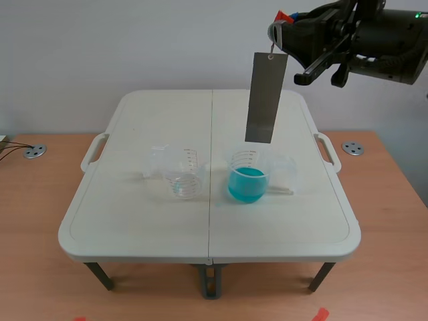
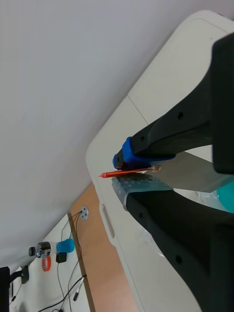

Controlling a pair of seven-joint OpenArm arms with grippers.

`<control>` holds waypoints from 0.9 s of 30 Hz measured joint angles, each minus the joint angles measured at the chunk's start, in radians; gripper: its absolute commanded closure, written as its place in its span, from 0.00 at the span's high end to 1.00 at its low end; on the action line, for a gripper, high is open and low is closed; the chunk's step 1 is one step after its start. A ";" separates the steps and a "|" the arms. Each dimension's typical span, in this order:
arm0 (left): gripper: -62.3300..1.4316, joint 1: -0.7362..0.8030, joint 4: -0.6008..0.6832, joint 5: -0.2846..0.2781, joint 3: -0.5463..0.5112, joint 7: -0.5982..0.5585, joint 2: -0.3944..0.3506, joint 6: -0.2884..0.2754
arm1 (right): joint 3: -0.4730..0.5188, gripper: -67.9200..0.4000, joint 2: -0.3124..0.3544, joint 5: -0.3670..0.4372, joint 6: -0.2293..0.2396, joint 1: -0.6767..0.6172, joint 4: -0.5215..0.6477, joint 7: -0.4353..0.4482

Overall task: Hold the metal plate by the orange handle, dip it into the blue solution, take it out and point at it, then put the plate back in the beaker on the left.
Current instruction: 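Point at the plate with the left hand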

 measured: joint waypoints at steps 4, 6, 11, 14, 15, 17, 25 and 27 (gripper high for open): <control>0.05 0.086 -0.038 0.003 0.003 0.000 0.078 0.000 | -0.038 0.03 0.000 -0.003 0.000 0.000 -0.003 0.000; 0.05 0.116 -0.059 0.005 0.003 0.000 0.127 0.000 | -0.048 0.03 0.000 -0.003 0.000 0.000 -0.015 0.001; 0.05 0.156 -0.122 0.068 0.009 0.003 0.233 0.000 | -0.061 0.03 -0.001 -0.003 0.000 0.000 -0.057 0.008; 0.05 0.158 -0.177 0.098 0.010 0.003 0.280 0.002 | -0.060 0.03 -0.006 -0.004 0.000 0.000 -0.075 0.009; 0.05 0.158 -0.192 0.101 0.010 0.004 0.292 0.008 | -0.060 0.03 -0.009 -0.010 0.000 0.000 -0.078 0.010; 0.05 0.158 -0.219 0.101 0.010 0.003 0.308 0.009 | -0.061 0.03 -0.013 -0.023 0.000 0.000 -0.079 0.011; 0.05 0.147 -0.281 0.101 0.010 0.003 0.318 0.019 | -0.061 0.03 -0.014 -0.029 0.000 0.000 -0.093 0.013; 0.05 0.140 -0.293 0.101 0.010 0.003 0.318 0.019 | -0.061 0.03 -0.014 -0.029 0.000 0.000 -0.106 0.012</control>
